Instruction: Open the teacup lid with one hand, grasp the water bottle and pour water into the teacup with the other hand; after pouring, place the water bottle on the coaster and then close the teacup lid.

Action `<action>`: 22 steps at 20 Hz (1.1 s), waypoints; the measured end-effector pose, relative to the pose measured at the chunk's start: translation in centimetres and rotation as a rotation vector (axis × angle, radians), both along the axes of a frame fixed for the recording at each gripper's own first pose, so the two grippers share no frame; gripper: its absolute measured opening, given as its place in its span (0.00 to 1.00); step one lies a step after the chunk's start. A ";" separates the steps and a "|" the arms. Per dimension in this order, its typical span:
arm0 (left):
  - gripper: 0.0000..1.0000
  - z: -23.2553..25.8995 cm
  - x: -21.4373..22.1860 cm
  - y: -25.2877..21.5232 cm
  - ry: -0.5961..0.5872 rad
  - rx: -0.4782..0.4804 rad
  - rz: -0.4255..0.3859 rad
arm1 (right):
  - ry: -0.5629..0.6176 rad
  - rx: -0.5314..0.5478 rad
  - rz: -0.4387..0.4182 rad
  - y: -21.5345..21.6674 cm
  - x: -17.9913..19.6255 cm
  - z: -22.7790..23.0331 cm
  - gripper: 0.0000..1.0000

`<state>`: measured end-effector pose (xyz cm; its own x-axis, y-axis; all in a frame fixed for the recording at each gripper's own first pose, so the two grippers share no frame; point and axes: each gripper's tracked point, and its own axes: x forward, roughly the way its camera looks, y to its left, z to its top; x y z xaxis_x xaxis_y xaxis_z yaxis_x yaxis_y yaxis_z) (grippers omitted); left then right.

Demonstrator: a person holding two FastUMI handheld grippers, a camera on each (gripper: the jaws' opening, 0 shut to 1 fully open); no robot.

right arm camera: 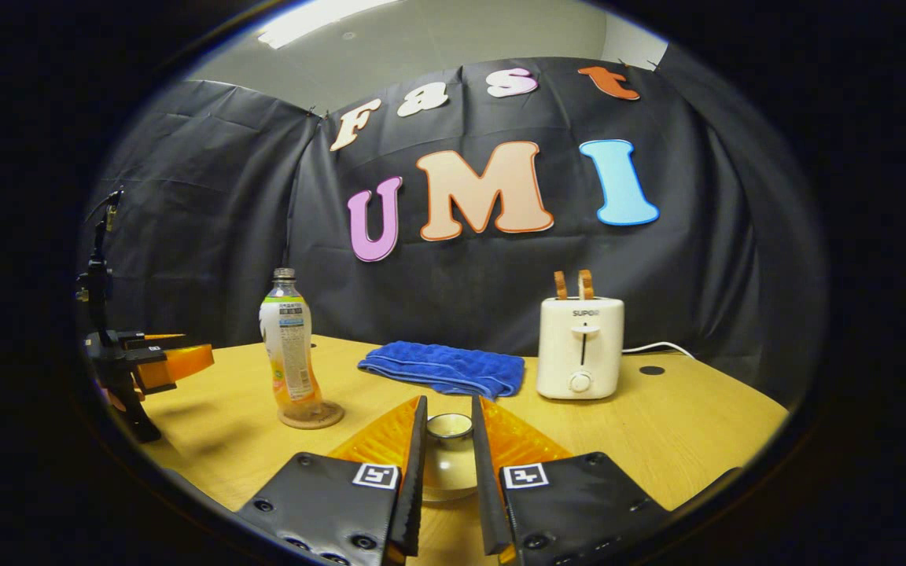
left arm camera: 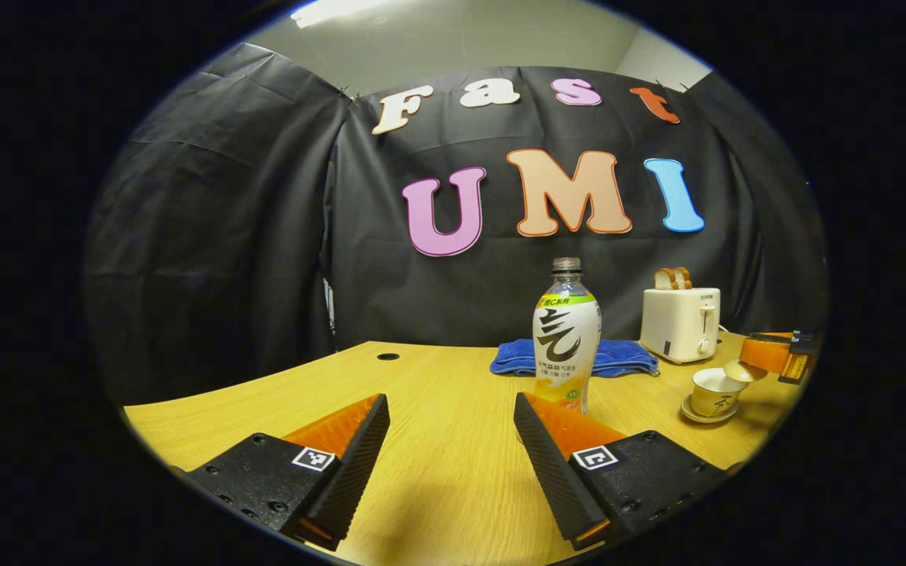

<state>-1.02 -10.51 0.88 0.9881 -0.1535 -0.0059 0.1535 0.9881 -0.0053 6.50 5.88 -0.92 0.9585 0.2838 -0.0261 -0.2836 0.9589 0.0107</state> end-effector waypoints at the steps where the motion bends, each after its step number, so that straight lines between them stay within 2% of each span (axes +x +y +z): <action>1: 0.93 -0.1 0.0 -0.1 0.002 0.001 0.000 | 0.005 -0.001 0.013 0.4 0.2 -0.2 0.34; 10: 0.93 -0.1 0.0 0.0 0.000 -0.001 -0.001 | 0.076 -0.023 0.036 1.6 1.8 -1.3 0.34; 22: 0.93 -0.2 0.1 0.1 0.000 -0.002 -0.004 | 0.124 -0.034 0.008 1.3 2.3 -2.0 0.37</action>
